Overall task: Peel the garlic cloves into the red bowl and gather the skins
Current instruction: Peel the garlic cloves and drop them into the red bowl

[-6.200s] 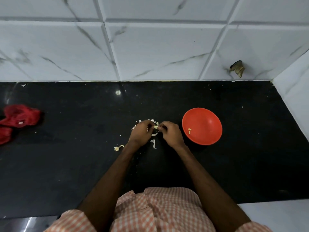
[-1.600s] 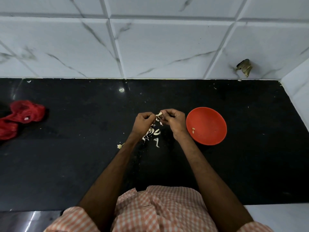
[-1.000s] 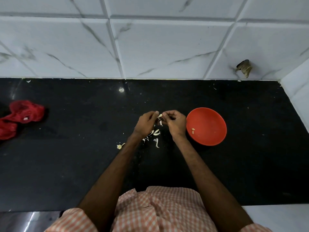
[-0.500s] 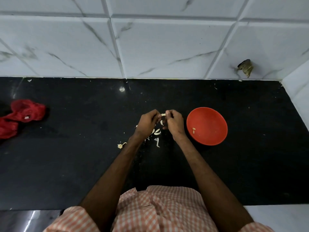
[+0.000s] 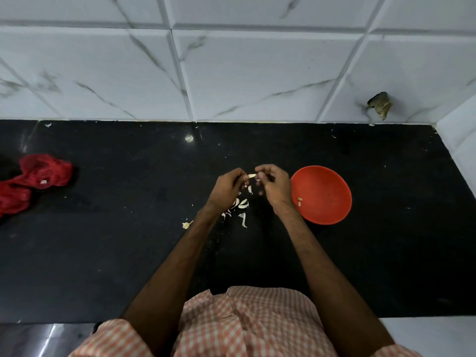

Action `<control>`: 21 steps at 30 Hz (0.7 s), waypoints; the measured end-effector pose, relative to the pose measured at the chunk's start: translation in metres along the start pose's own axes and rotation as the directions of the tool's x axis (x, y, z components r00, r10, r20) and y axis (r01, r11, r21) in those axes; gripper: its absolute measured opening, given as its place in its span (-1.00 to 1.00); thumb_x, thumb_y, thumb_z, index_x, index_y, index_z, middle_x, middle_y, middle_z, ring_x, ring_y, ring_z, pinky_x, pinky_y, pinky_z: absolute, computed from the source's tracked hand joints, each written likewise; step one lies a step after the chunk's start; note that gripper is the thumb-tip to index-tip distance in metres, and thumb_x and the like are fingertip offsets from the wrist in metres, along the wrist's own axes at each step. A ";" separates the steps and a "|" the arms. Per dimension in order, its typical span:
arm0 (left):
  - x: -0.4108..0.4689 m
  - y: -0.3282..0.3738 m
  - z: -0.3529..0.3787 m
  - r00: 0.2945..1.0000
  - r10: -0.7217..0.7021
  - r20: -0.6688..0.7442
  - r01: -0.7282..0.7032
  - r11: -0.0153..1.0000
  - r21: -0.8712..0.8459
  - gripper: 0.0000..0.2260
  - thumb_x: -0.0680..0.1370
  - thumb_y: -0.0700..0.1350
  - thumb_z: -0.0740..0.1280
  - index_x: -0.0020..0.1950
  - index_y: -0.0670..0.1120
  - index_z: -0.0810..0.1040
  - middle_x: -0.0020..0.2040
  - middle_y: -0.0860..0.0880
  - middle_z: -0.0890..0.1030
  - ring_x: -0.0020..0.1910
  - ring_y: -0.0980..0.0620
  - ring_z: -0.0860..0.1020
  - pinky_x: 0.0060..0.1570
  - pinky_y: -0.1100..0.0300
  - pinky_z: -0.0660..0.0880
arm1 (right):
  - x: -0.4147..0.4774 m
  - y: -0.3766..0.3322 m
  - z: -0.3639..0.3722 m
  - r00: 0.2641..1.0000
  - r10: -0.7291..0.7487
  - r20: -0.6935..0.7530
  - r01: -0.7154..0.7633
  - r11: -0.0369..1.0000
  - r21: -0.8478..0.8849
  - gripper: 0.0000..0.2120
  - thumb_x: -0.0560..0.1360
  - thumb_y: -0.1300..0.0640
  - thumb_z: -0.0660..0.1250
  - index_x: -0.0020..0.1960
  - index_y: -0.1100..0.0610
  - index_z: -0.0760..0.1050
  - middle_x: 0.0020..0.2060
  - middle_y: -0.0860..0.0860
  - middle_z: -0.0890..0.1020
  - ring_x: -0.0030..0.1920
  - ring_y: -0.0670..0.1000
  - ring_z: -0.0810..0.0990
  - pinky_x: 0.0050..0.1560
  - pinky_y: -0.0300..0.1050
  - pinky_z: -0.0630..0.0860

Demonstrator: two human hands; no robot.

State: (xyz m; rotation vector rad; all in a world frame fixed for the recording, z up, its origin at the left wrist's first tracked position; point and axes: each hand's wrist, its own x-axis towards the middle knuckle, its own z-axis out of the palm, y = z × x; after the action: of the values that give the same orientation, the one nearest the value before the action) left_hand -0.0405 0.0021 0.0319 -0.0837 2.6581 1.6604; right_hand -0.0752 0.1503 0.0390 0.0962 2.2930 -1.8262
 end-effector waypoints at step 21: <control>-0.004 0.009 0.004 0.995 0.008 0.098 -0.056 0.866 0.497 -0.79 0.68 -0.03 0.18 0.00 -0.12 0.51 -0.05 -0.05 0.54 -0.10 -0.01 0.50 -0.12 0.03 0.47 | -0.003 -0.004 0.012 0.978 0.206 -0.002 -0.197 0.933 -0.303 -0.73 0.64 0.08 0.24 -0.15 0.18 0.55 -0.25 0.11 0.66 -0.36 0.01 0.65 -0.29 -0.02 0.65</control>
State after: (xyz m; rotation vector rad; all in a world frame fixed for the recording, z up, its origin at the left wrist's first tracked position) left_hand -0.0373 0.0098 0.0387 0.0423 2.9254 0.8977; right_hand -0.0713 0.1383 0.0414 0.2447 2.4089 -1.3545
